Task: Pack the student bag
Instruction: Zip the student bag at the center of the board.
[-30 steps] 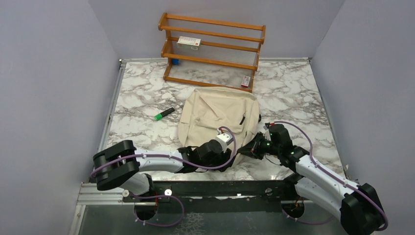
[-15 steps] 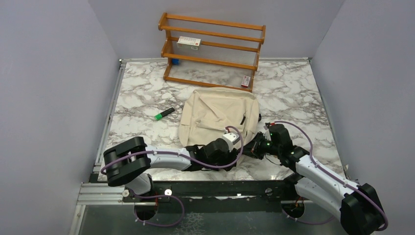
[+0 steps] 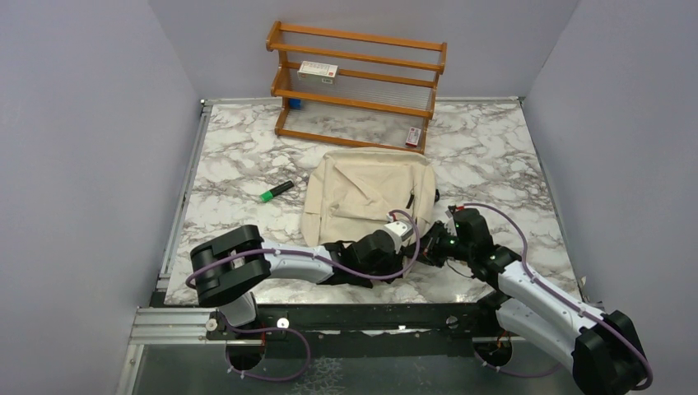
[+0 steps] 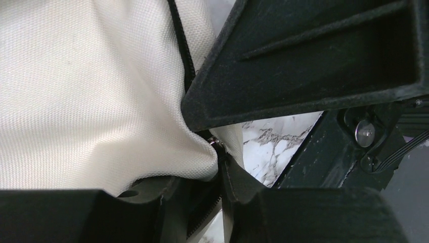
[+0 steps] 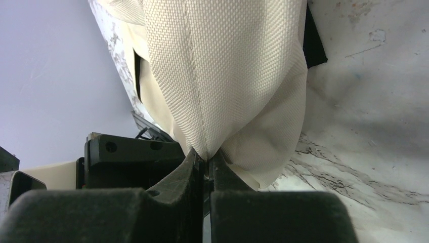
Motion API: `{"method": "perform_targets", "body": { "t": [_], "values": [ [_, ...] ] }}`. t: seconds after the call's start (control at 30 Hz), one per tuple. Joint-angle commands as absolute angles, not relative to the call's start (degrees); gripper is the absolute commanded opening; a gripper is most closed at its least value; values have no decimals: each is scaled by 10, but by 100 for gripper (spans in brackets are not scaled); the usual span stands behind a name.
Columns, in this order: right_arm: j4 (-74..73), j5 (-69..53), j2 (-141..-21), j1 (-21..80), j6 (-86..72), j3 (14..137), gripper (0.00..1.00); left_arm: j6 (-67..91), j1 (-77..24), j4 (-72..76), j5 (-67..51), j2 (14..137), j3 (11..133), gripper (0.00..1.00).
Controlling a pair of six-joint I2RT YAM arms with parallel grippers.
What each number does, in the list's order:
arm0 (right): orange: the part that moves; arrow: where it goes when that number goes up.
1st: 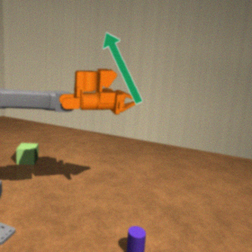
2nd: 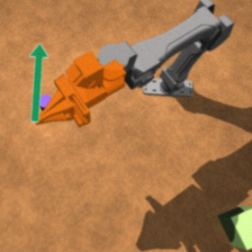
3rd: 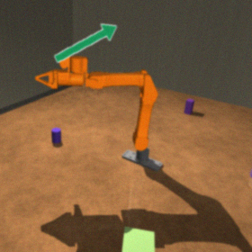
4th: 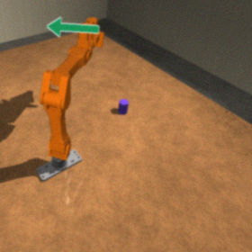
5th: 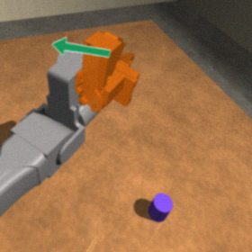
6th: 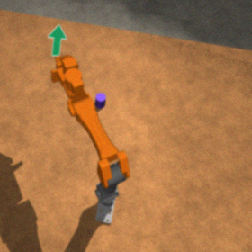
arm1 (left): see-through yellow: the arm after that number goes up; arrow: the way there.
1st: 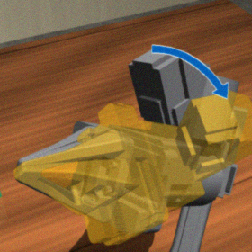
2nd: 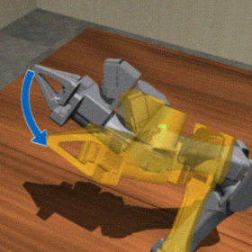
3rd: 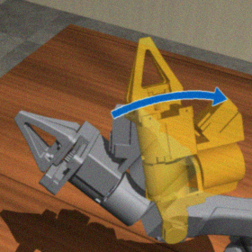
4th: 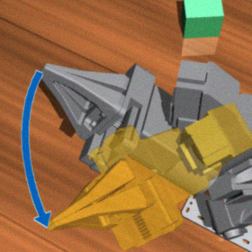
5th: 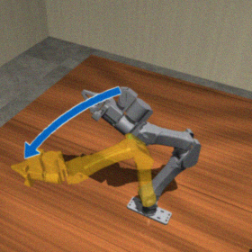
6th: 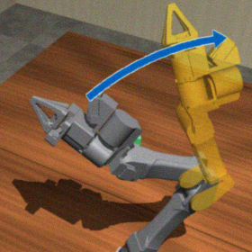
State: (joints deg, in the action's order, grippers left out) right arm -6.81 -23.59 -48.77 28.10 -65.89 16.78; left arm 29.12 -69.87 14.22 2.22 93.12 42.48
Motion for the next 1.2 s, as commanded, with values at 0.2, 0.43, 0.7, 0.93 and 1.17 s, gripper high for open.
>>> {"method": "perform_targets", "body": {
  "t": [0.2, 0.43, 0.7, 0.93, 1.17],
  "values": [
    [-80, -257, -461, 287, -660, 169, 3, 313, -705, 243, 1, 931, 456, 0],
    [-116, -210, -453, 287, -637, 176, 3, 313, -704, 241, -21, 864, 407, 0],
    [-131, -180, -450, 288, -623, 182, 3, 298, -704, 161, -70, 823, 406, 0],
    [-152, -157, -448, 287, -604, 190, 4, 259, -705, 22, -83, 823, 464, 0],
    [-175, -123, -438, 287, -588, 203, 4, 240, -704, -82, -94, 837, 505, 0]
  ]
}}
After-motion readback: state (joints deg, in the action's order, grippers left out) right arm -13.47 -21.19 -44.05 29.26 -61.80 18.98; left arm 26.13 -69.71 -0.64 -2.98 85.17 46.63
